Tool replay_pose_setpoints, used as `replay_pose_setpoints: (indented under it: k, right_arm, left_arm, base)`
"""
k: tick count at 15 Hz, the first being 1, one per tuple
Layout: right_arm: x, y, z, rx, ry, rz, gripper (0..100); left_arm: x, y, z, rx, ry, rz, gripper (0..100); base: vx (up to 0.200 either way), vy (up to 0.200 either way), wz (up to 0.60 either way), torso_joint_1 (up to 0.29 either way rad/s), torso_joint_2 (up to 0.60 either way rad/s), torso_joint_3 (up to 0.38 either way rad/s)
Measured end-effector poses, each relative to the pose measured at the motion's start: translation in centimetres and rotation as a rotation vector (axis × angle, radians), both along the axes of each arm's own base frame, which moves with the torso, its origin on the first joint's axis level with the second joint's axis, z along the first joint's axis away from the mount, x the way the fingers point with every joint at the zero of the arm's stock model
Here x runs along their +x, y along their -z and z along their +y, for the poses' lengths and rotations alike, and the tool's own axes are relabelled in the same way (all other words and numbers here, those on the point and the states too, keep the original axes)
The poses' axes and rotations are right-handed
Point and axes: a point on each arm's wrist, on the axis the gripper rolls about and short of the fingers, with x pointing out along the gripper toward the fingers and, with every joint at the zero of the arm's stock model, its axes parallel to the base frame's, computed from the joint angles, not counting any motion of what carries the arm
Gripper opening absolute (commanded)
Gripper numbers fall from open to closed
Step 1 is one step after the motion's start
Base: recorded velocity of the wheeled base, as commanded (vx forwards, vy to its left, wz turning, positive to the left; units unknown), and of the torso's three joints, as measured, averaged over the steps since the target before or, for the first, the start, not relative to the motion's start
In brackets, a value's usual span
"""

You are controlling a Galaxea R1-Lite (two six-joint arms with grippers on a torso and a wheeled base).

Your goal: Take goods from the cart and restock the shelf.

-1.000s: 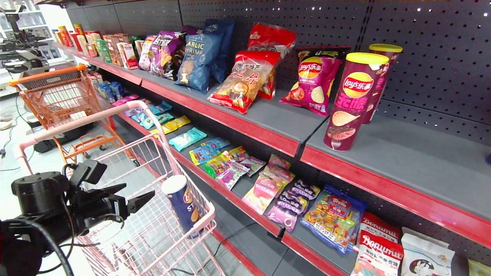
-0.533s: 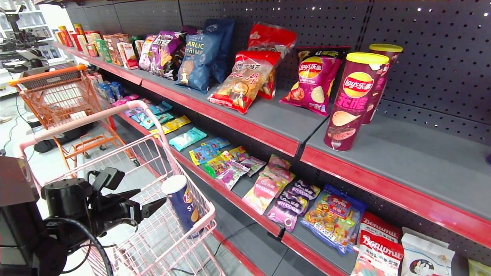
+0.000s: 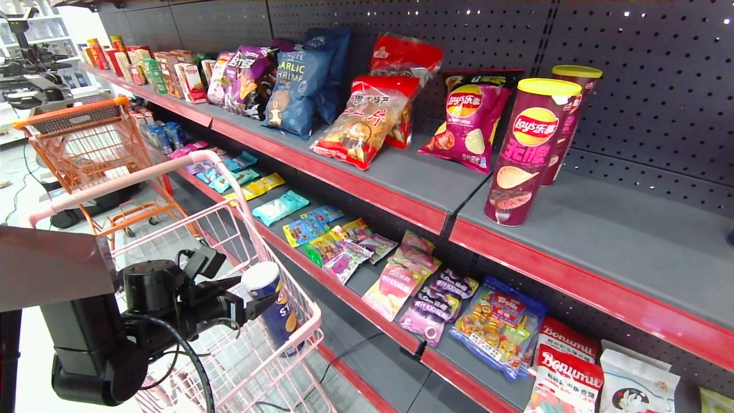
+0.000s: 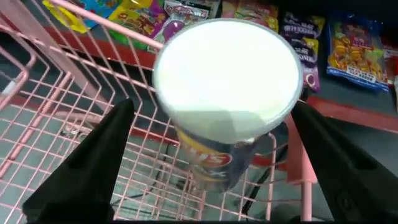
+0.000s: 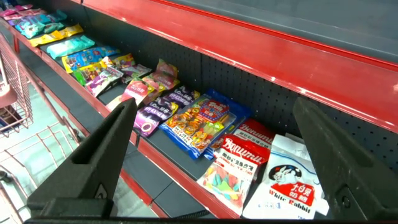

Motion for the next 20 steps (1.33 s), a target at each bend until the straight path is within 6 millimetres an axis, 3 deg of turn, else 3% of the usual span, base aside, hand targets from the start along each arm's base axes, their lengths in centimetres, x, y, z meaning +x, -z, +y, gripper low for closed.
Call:
replay_pose_setpoints:
  k: [7, 15, 16, 20]
  right_arm:
    - [0.0, 0.0, 0.0, 0.000, 0.001, 0.000, 100]
    - [0.0, 0.0, 0.0, 0.000, 0.001, 0.000, 100]
    - [0.0, 0.0, 0.0, 0.000, 0.000, 0.000, 100]
    - [0.0, 0.0, 0.0, 0.000, 0.000, 0.000, 100]
  left_arm:
    - [1.3, 1.6, -2.2, 0.014, 0.050, 0.005, 100]
    - [1.3, 3.0, -2.4, 0.056, 0.069, 0.015, 100]
    - [1.4, 3.1, -2.4, 0.057, 0.066, 0.014, 0]
    - [1.6, 3.1, -2.5, 0.046, 0.061, -0.013, 0]
  base:
    - [0.000, 0.000, 0.00, 0.000, 0.00, 0.000]
    - [0.000, 0.000, 0.00, 0.000, 0.00, 0.000]
    - [0.000, 0.000, 0.00, 0.000, 0.00, 0.000]
    - [0.000, 0.000, 0.00, 0.000, 0.00, 0.000]
